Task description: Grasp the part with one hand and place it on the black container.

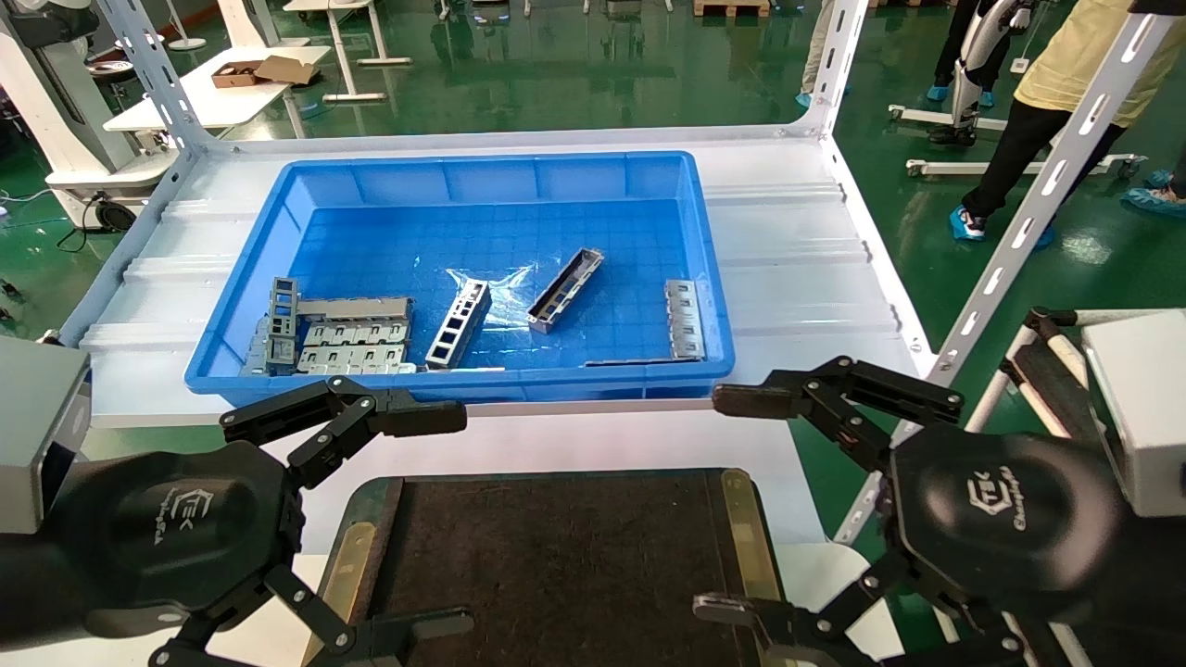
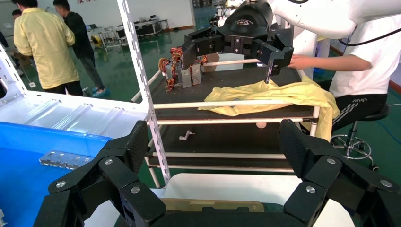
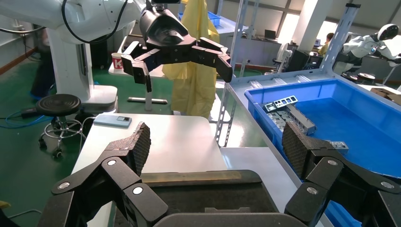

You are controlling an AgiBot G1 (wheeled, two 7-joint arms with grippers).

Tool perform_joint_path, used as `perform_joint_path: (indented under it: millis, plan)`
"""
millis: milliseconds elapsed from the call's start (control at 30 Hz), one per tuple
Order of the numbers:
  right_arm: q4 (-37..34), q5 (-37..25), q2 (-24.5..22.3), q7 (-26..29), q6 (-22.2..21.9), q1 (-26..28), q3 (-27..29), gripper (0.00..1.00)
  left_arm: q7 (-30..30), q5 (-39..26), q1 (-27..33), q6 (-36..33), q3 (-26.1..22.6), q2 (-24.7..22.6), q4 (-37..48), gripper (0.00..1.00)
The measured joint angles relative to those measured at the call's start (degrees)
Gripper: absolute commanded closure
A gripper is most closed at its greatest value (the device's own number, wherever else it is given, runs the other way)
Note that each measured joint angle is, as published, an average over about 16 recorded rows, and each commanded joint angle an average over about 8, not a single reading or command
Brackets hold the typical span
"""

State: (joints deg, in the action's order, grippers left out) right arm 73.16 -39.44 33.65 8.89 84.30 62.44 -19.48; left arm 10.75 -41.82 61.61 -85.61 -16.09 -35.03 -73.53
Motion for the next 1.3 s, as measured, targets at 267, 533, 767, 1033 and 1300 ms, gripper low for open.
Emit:
perform_joint_path:
  millis: [267, 533, 767, 1033, 1300]
  plan:
    - [0.0, 0.0, 0.0, 0.0, 0.0, 0.0, 0.0, 0.0, 0.0, 0.0, 0.0, 0.0, 0.0, 0.0, 0.0, 0.0]
    - [0.0, 0.0, 0.0, 0.0, 0.0, 0.0, 0.0, 0.0, 0.2, -0.7, 0.2, 0.8, -0.1, 0.0, 0.0, 0.0]
    - [0.0, 0.0, 0.0, 0.0, 0.0, 0.0, 0.0, 0.0, 1.7, -3.3, 1.4, 4.1, -0.7, -0.3, -0.4, 0.0]
    - [0.0, 0.0, 0.0, 0.0, 0.0, 0.0, 0.0, 0.0, 5.4, -8.5, 4.9, 9.5, -2.7, -2.3, 0.1, 0.0]
    - [0.0, 0.0, 0.0, 0.0, 0.0, 0.0, 0.0, 0.0, 8.1, -15.2, 11.7, 13.6, -6.3, -7.9, 6.1, 0.0]
